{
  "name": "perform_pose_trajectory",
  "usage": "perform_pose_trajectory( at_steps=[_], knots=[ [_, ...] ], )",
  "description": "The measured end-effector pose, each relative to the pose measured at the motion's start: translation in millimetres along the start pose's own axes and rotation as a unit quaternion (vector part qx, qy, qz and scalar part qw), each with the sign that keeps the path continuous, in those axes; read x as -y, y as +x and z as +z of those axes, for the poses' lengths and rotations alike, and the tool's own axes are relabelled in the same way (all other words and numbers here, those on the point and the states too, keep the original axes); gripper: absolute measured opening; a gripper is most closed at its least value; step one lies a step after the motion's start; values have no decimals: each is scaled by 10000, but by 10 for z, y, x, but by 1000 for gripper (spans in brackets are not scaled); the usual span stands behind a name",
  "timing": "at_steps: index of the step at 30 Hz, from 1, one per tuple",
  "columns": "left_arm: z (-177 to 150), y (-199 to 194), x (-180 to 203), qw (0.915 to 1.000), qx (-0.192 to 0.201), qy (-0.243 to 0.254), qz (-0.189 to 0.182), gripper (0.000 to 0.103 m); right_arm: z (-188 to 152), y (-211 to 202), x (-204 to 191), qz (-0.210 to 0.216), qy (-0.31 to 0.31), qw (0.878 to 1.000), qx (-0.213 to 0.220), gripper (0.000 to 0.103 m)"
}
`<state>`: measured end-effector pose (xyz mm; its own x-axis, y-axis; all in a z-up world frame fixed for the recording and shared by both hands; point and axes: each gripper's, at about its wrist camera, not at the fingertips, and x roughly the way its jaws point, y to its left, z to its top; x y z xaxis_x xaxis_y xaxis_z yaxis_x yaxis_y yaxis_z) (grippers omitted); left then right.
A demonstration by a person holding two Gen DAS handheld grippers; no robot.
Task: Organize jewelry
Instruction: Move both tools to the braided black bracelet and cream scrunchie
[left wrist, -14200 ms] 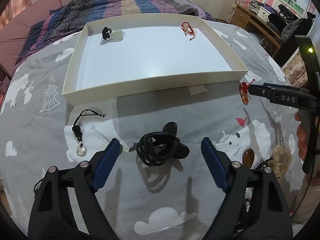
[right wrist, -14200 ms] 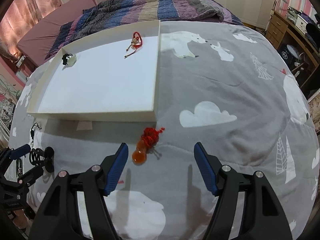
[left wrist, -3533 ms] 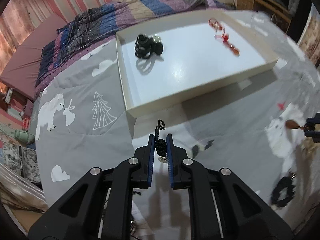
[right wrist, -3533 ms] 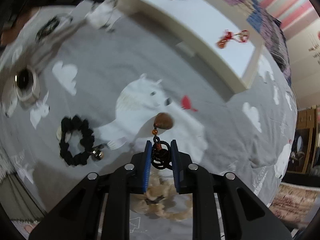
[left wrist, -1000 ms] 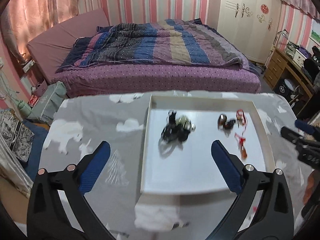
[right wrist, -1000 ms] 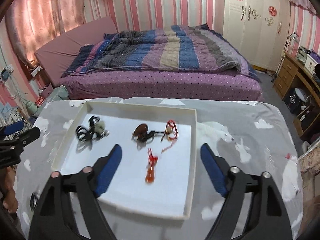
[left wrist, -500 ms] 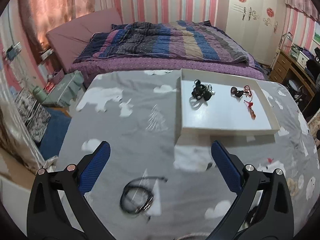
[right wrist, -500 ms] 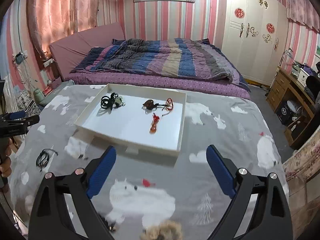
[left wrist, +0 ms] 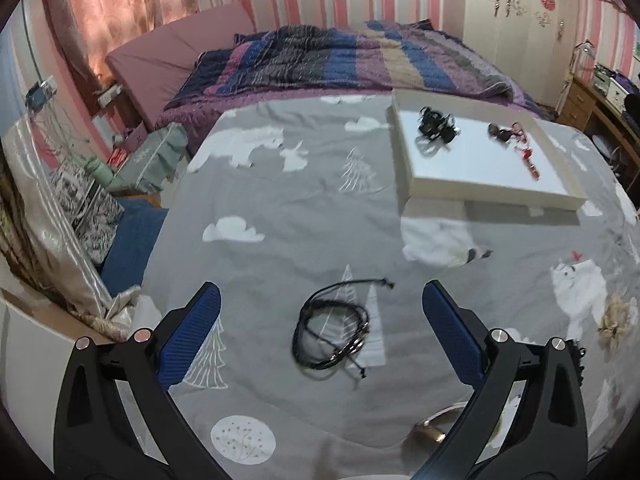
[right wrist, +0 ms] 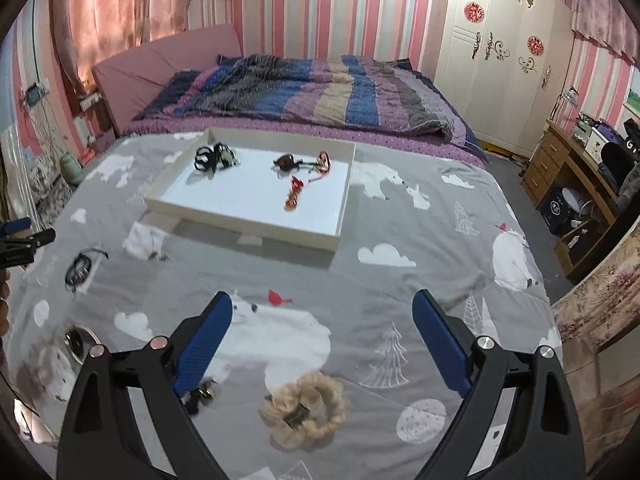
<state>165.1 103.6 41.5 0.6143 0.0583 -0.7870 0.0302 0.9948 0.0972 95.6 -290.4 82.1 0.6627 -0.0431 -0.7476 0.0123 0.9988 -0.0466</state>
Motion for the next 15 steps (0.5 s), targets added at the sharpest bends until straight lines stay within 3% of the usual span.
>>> perform_pose_trajectory(
  at_steps=[3, 15],
  knots=[
    [-68, 82, -60, 9997, -132, -89, -203, 100, -112, 109, -14, 40, 2, 9997, -222, 92],
    [-372, 480, -348, 9973, -524, -501, -98, 99, -726, 521, 146, -110, 564, 9947, -853, 92]
  ],
)
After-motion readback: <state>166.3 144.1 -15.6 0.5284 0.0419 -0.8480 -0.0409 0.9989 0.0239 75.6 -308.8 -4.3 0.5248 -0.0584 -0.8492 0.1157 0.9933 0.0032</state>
